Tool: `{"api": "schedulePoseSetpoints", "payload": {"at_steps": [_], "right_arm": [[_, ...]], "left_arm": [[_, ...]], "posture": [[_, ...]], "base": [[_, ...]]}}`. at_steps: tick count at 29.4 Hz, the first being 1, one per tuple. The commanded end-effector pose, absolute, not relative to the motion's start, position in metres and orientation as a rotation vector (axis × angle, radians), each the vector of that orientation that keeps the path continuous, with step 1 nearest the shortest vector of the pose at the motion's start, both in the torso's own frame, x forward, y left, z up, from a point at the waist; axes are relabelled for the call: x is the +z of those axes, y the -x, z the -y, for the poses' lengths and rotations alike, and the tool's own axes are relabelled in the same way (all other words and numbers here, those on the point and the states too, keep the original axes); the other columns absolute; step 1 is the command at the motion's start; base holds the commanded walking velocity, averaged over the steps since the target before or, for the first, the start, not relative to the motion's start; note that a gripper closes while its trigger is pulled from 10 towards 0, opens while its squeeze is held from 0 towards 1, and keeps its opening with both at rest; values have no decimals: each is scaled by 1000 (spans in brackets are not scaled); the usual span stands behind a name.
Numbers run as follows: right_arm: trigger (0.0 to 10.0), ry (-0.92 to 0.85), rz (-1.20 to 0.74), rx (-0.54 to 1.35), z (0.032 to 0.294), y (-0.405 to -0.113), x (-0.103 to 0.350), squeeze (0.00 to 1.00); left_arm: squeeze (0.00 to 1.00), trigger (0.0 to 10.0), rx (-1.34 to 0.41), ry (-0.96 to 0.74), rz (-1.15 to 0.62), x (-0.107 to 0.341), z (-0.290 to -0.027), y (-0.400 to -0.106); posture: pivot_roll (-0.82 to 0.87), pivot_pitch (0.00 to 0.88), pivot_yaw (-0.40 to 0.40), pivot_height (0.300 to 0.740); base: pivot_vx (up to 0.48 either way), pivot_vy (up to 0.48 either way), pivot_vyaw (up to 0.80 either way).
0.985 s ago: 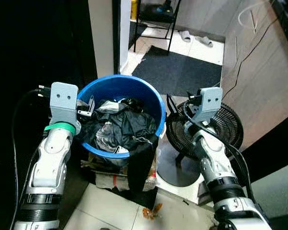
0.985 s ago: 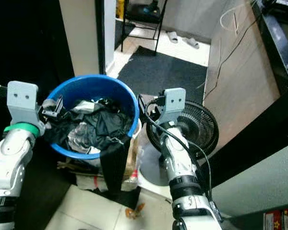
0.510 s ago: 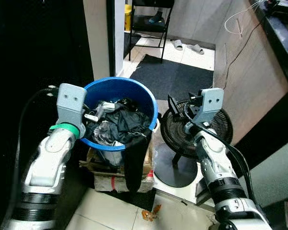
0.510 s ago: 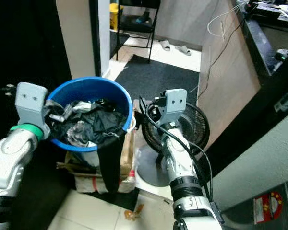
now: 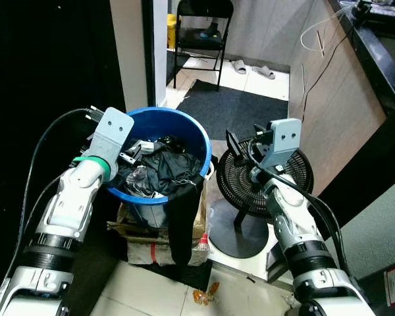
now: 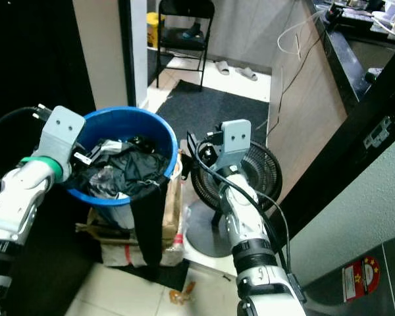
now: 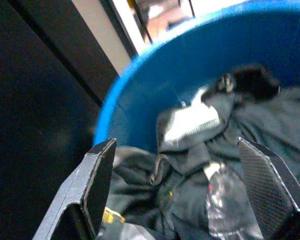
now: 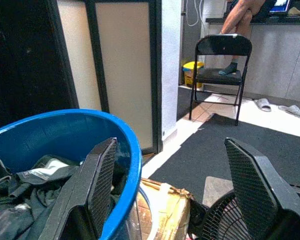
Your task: Clothes washing
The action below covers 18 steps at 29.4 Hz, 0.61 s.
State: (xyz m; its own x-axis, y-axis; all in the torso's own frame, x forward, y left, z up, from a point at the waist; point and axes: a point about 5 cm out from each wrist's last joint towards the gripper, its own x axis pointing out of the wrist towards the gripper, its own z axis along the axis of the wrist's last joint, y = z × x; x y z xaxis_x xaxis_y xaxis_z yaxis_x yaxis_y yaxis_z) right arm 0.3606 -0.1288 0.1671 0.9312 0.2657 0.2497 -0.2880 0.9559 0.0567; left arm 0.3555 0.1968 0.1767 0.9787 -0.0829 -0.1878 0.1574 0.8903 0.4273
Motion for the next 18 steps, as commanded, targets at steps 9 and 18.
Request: {"api": "schedulePoseSetpoints", "payload": {"at_steps": [9, 18], "right_arm": [[10000, -78, 220, 254, 138, -360, 160, 0], [10000, -88, 239, 300, 124, -360, 166, 0]], "left_arm": [[0, 10000, -220, -244, -352, 159, -221, -346], [0, 10000, -106, -146, -370, 159, -233, -360]], "posture": [[72, 2, -33, 740], [78, 27, -38, 740]], "base": [[0, 0, 0], [0, 0, 0]]}}
